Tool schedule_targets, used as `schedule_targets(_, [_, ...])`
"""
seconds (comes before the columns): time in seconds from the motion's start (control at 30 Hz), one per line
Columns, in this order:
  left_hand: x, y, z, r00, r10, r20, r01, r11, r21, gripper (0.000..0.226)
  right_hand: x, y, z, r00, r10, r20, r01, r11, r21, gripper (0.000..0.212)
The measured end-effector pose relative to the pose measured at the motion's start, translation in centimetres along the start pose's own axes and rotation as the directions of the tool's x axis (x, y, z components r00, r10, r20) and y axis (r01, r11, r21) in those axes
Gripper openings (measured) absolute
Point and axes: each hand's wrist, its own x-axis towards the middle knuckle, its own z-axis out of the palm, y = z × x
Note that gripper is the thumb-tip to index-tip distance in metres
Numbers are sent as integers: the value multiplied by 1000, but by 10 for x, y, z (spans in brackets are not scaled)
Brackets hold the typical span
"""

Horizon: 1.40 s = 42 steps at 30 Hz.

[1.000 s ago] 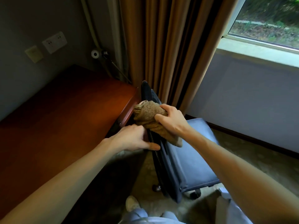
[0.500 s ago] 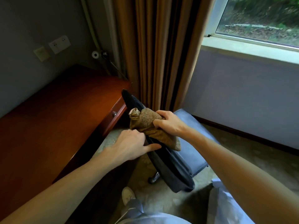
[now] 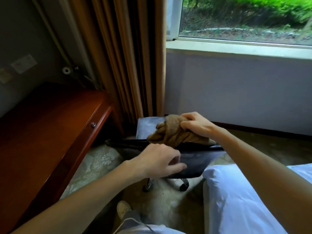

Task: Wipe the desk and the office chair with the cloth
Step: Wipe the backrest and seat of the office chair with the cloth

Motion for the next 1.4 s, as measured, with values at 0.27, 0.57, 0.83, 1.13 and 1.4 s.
schedule_targets(0.27, [1, -46, -2, 965, -257, -51, 259, 965, 47, 54, -50, 32, -36, 755, 36, -655, -43, 999, 6, 23])
schedule_targets(0.57, [44, -6, 61, 988, -151, 21, 152, 988, -34, 62, -80, 51, -45, 666, 91, -740, -147, 989, -11, 50])
schedule_targets(0.83, [102, 18, 72, 986, -166, -18, 166, 986, -36, 70, -69, 82, -59, 709, 195, -677, -171, 980, 103, 52])
schedule_targets(1.13, [163, 51, 93, 967, -243, -76, 231, 962, -142, 68, -37, 114, -107, 758, 243, -605, -223, 969, 110, 58])
schedule_targets(1.4, [268, 63, 98, 972, -235, 15, 232, 943, -240, 110, 11, 142, -164, 791, 217, -572, -270, 963, -9, 60])
